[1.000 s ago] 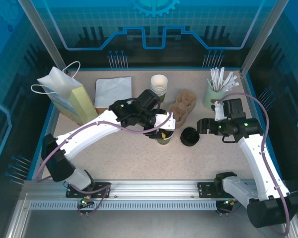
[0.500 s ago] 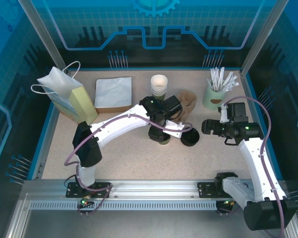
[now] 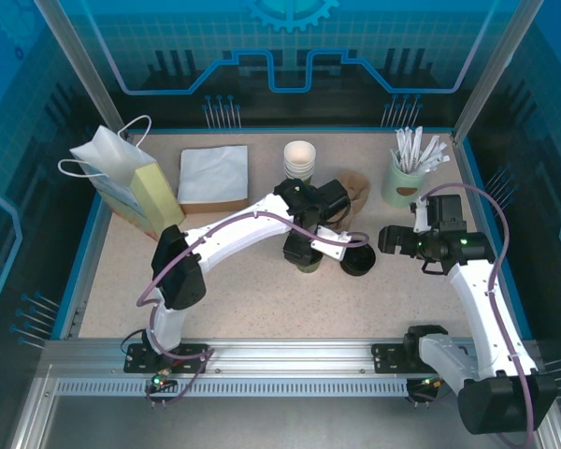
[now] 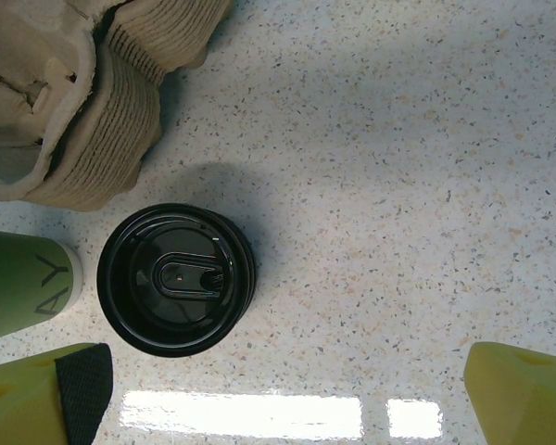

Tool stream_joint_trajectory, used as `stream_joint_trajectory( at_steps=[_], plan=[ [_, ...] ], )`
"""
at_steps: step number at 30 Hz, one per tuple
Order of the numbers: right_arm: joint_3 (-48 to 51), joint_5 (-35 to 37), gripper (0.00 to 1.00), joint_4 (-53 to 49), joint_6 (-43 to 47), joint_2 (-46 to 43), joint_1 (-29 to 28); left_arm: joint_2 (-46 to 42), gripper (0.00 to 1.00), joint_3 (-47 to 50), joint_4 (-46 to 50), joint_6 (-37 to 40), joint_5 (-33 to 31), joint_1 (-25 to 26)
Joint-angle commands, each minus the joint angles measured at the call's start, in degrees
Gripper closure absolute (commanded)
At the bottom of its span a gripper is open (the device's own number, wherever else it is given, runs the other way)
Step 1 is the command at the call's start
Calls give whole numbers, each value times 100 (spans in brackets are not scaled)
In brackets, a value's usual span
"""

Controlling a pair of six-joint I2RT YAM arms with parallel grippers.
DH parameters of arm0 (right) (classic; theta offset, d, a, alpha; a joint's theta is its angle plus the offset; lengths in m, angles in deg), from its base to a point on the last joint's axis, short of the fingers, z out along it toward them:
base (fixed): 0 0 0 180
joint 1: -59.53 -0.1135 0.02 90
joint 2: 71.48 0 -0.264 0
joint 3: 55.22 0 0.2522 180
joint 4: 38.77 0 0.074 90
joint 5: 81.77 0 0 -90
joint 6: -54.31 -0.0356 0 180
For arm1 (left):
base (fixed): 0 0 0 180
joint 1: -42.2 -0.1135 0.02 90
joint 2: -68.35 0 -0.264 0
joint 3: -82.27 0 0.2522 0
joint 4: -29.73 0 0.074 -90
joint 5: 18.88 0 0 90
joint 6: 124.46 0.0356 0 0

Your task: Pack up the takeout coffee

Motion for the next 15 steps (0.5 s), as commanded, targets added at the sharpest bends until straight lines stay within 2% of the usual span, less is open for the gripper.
stream_joint_trajectory(
  at_steps=[1,15],
  plan=[
    [87,-138,0,108,9,4,93,134,36,-244,206,112,6,46],
    [125,-224,0,138,-8,-21,108,321,35,-373,214,61,101,49]
  ],
)
